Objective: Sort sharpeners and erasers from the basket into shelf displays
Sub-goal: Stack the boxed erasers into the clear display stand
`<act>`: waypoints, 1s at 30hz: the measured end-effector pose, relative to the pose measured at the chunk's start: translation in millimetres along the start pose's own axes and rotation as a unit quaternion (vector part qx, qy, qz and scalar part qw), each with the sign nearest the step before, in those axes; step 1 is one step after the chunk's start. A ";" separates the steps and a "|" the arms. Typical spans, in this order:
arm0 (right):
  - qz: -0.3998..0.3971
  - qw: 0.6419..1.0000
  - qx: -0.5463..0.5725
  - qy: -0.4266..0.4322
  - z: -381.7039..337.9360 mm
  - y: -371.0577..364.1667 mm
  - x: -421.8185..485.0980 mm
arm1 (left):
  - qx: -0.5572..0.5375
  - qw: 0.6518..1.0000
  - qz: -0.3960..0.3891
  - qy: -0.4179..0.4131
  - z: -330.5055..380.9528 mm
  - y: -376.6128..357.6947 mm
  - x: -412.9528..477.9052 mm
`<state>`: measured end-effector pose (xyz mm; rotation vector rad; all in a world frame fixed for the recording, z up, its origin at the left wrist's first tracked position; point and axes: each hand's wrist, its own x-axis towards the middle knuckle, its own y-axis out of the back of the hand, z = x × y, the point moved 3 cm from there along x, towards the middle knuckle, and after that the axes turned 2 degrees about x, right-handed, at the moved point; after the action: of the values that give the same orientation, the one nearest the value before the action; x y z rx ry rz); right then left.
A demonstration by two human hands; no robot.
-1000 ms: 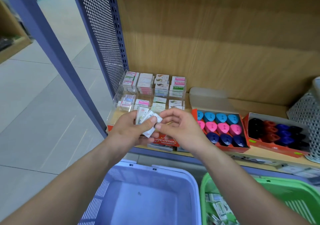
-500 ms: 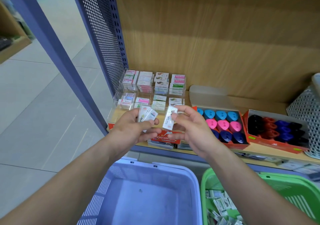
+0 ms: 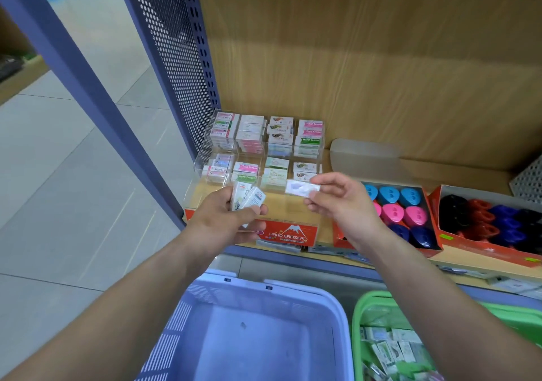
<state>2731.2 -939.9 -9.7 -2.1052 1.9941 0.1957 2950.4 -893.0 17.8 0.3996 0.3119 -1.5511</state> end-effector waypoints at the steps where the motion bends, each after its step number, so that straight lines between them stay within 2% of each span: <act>1: 0.027 0.999 -0.021 0.004 0.1 5.2 9.2 | 0.007 1.000 0.002 0.001 -0.5 0.7 1.0; 3: 0.072 0.994 -0.083 0.017 -1.0 15.0 31.2 | 0.027 1.000 0.007 0.000 -0.9 1.4 3.6; 6: 0.093 0.968 -0.225 0.054 -2.8 20.6 64.4 | 0.060 0.998 0.016 -0.006 -1.0 1.8 6.8; 10: 0.067 0.895 -0.423 0.126 -1.3 13.6 99.2 | 0.085 0.996 0.018 -0.008 -3.6 2.3 12.2; 12: 0.020 0.859 -0.495 0.130 1.8 9.6 109.5 | 0.084 0.996 0.018 -0.002 -5.6 2.6 14.4; 15: -0.046 0.786 -0.603 0.127 3.6 5.1 115.9 | 0.057 0.998 0.028 0.002 -9.6 4.1 17.7; 17: -0.039 0.749 -0.648 0.134 1.5 6.7 115.7 | 0.038 0.999 0.035 0.001 -11.0 4.8 19.0; 19: -0.010 0.737 -0.660 0.147 -2.1 9.8 108.0 | 0.031 0.999 0.036 -0.005 -10.4 4.3 19.0; 20: 0.006 0.747 -0.645 0.160 -4.2 10.7 100.8 | 0.028 0.999 0.036 -0.009 -9.3 3.6 18.2; 21: 0.015 0.773 -0.610 0.174 -7.2 9.3 90.8 | 0.025 0.999 0.037 -0.011 -7.8 2.8 17.2; 23: -0.005 0.865 -0.472 0.172 -13.6 -1.1 65.2 | 0.016 0.999 0.039 -0.011 -5.0 0.5 15.0; 24: -0.040 0.912 -0.380 0.147 -16.3 -9.3 50.7 | 0.010 0.999 0.038 -0.010 -3.6 -0.9 13.6; 25: -0.081 0.945 -0.294 0.116 -18.9 -18.1 36.3 | 0.006 0.999 0.036 -0.011 -2.6 -2.1 12.3; 27: -0.141 0.966 -0.200 0.079 -23.7 -33.5 11.6 | 0.000 0.999 0.029 -0.015 -0.7 -4.4 9.4; 30: -0.163 0.973 -0.151 0.065 -25.3 -45.0 -8.0 | -0.004 1.000 0.018 -0.020 1.2 -7.2 3.7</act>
<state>2773.8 -936.7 20.3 -2.6633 1.7379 0.3265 2943.1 -896.7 16.8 0.3650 0.2789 -1.5191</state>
